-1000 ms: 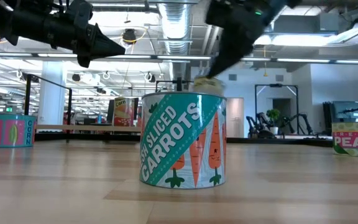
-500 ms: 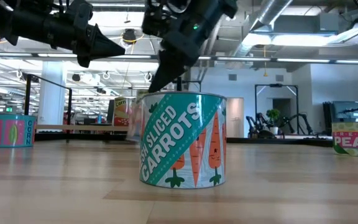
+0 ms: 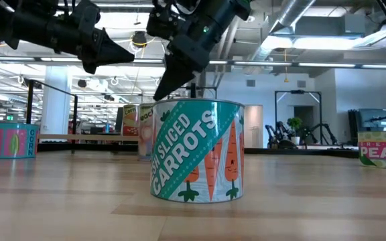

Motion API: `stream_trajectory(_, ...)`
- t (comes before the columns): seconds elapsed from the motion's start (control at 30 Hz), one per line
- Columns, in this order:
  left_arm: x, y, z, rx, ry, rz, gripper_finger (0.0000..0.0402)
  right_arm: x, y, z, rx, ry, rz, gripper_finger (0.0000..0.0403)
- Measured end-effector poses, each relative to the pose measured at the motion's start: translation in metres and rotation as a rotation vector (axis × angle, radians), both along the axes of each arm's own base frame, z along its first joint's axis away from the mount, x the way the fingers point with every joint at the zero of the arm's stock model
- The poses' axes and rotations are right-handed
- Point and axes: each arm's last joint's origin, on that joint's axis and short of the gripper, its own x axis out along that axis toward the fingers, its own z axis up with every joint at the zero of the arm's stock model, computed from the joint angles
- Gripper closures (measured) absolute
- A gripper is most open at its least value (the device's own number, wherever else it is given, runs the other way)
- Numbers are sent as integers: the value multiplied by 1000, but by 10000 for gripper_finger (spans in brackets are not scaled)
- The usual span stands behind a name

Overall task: Pick and place cans onto a shelf
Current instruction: Put the top canned peaches on the shelf

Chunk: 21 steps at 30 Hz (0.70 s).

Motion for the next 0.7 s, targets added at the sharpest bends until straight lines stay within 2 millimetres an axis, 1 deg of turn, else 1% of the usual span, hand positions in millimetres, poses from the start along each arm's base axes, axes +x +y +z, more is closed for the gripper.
stream_trajectory(0.07,0,0,-1,-1,8,0,400,0,2,4,0,-18,4,304)
stream_trajectory(0.13,0,0,-1,6,14,-11,400,-5,4,11,-1,-15,8,284)
stream_trajectory(0.2,0,-1,-1,15,21,-39,400,-9,7,24,-1,-44,17,271)
stream_trajectory(0.23,0,-2,-1,17,23,-62,400,-14,9,32,-4,-42,25,269)
stream_trajectory(0.3,1,-3,-2,23,27,-119,400,-29,16,47,-13,-3,49,278)
stream_trajectory(0.37,3,-6,-3,24,38,-174,400,-46,22,58,-22,15,81,310)
stream_trajectory(0.47,7,-14,-7,44,74,-240,400,-75,28,57,-25,24,133,381)
stream_trajectory(0.5,8,-17,-9,52,87,-258,400,-86,28,55,-8,4,137,389)
stream_trajectory(0.6,16,-25,-11,63,122,-292,400,-115,23,41,53,-97,108,385)
stream_trajectory(0.7,28,-32,-5,66,140,-309,400,-140,16,25,82,-233,78,393)
